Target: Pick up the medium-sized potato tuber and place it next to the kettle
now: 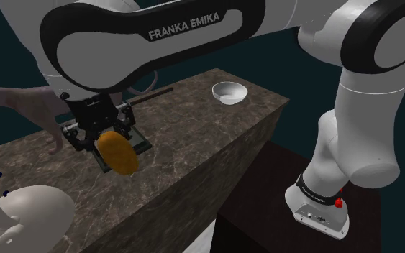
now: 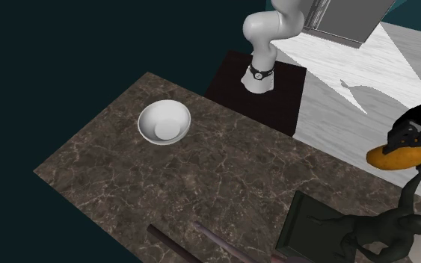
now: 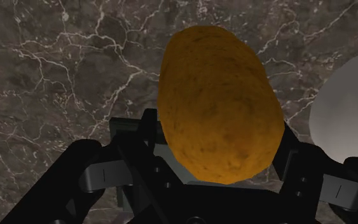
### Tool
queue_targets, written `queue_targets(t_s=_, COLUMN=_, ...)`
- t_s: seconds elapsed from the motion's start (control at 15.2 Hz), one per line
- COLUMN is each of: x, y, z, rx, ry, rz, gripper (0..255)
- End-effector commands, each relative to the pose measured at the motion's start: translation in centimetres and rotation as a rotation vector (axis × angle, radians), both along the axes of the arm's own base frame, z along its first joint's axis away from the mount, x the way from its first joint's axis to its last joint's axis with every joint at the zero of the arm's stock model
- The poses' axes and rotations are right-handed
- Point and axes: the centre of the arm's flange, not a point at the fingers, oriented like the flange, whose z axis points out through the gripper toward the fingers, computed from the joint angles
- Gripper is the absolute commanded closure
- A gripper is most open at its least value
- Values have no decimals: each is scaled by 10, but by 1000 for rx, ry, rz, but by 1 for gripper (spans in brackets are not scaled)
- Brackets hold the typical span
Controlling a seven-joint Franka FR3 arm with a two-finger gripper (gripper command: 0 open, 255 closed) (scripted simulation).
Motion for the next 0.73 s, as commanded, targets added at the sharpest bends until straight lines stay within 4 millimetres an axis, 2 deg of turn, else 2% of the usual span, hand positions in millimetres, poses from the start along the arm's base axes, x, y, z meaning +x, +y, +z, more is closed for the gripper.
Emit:
queue_targets(t_s=0.0, x=0, y=0, z=-10, rx=1, ry=-1, rz=0, gripper=255)
queue_targets(t_s=0.66, x=0, y=0, z=-63, rx=1, ry=-1, rz=0, gripper=255)
